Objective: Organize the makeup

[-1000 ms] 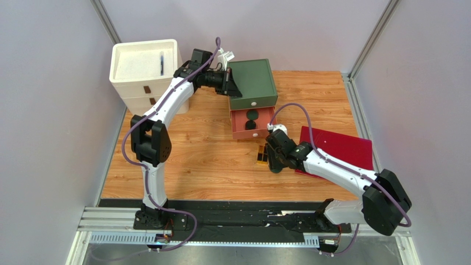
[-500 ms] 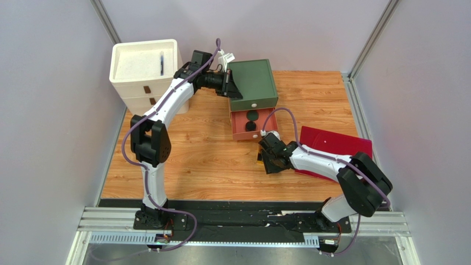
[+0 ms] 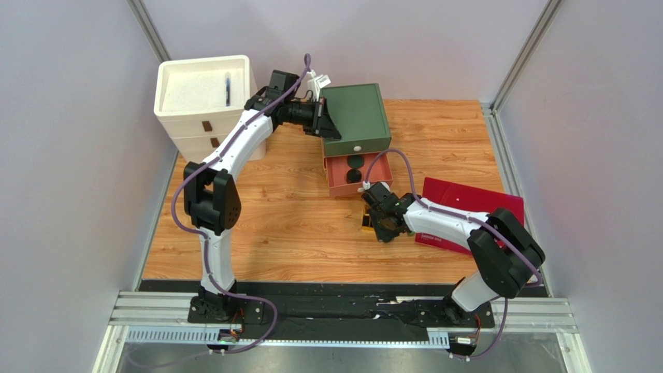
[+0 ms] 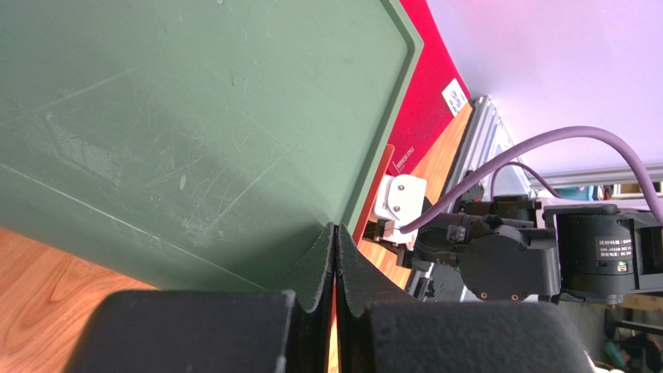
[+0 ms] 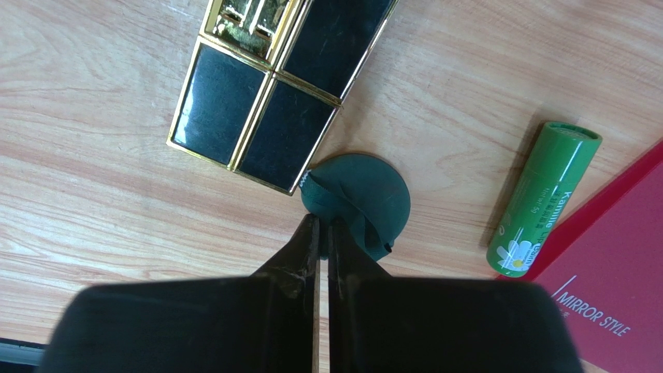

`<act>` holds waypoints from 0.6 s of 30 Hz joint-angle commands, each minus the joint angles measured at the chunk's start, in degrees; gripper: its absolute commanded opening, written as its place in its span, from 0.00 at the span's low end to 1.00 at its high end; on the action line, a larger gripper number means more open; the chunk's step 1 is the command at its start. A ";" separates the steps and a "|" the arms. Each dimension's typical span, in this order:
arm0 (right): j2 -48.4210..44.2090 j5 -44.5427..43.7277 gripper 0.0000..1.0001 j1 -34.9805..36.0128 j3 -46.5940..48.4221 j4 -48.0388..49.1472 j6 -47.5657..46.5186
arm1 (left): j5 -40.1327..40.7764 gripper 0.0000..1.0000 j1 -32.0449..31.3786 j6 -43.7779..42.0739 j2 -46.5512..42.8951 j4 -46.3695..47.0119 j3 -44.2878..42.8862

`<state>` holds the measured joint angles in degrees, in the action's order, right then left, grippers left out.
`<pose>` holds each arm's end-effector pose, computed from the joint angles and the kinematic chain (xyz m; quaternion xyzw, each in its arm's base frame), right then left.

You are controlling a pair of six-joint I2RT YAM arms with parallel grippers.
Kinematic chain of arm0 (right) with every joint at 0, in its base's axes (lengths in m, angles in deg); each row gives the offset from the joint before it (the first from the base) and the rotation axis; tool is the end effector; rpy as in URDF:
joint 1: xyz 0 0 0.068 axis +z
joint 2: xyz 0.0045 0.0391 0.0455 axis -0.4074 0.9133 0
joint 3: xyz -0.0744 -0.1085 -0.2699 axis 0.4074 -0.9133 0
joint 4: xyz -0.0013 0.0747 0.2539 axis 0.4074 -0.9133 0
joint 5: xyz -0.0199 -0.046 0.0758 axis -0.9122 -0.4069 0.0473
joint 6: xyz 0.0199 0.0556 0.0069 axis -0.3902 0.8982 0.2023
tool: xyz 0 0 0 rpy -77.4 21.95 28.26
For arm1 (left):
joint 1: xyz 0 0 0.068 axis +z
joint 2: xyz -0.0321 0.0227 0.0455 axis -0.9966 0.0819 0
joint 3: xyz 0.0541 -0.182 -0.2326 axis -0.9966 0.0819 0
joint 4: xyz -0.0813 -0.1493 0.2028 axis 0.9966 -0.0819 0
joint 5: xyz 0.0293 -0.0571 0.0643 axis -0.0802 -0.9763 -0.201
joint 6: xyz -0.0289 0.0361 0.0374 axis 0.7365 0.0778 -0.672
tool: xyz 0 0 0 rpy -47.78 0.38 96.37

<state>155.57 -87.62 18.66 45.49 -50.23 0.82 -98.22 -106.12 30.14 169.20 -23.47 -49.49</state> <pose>0.2055 0.1800 0.1791 -0.1781 0.9696 0.0088 0.1674 0.4356 -0.2022 0.3426 0.2276 0.8091 -0.4885 0.2342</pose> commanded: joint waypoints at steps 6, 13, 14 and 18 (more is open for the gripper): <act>-6.83 -0.36 0.00 0.28 4.63 -4.11 -0.63 | 3.80 0.00 -0.63 -2.46 3.59 -8.44 -2.37; -14.39 -3.97 0.00 0.28 8.85 -9.30 -4.57 | 4.15 0.00 -0.54 -2.29 3.95 -8.70 -3.26; -16.23 -4.32 0.00 0.28 9.29 -9.56 -6.41 | 4.24 0.00 -0.45 -2.38 3.86 -8.70 -3.34; -21.07 -5.02 0.00 0.28 10.70 -6.76 -11.43 | 4.59 0.00 -0.19 -2.11 4.12 -8.70 -3.34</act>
<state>138.98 -90.35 18.68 53.23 -58.34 -4.67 -96.38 -106.10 29.82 170.71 -25.81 -52.90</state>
